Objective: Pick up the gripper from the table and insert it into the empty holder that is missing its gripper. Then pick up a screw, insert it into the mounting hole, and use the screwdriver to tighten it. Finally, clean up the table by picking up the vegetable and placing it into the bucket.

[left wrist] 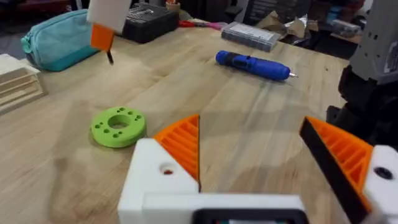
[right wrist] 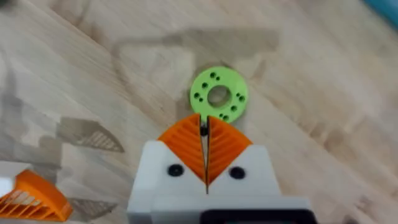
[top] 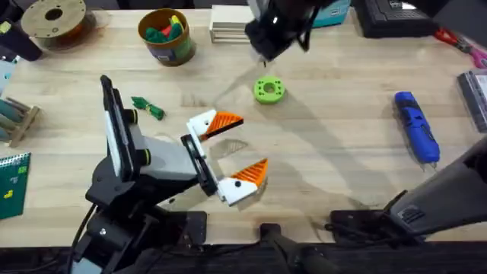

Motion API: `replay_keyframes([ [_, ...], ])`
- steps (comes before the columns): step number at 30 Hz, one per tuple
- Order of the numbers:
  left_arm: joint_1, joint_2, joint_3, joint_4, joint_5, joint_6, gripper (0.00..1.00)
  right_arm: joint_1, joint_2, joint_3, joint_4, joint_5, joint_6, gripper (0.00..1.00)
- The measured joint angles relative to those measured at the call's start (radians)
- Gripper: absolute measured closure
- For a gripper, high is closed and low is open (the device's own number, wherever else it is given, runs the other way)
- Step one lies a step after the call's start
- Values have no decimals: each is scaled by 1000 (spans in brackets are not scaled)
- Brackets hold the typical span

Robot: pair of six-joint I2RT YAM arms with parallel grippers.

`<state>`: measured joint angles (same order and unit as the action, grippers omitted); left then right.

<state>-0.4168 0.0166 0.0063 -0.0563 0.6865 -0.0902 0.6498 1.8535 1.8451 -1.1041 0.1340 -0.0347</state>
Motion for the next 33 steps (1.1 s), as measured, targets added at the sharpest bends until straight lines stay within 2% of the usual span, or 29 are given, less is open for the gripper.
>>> replay_keyframes([
  [5, 0, 0, 0, 0, 1, 0, 15, 0, -4, 116, -75, -6, -27, 994],
  [10, 0, 0, 0, 0, 1, 0, 15, 0, -6, 150, -74, -59, -38, 994],
  [20, 0, 0, 0, 0, 1, 0, 15, 0, -39, 151, -86, -91, -130, 994],
  [30, 0, 0, 0, 0, 1, 0, 13, 0, -172, 146, -120, -91, -238, 994],
  [33, 0, 0, 0, 0, 1, 0, 14, 0, -243, 81, -83, -91, -273, 995],
])
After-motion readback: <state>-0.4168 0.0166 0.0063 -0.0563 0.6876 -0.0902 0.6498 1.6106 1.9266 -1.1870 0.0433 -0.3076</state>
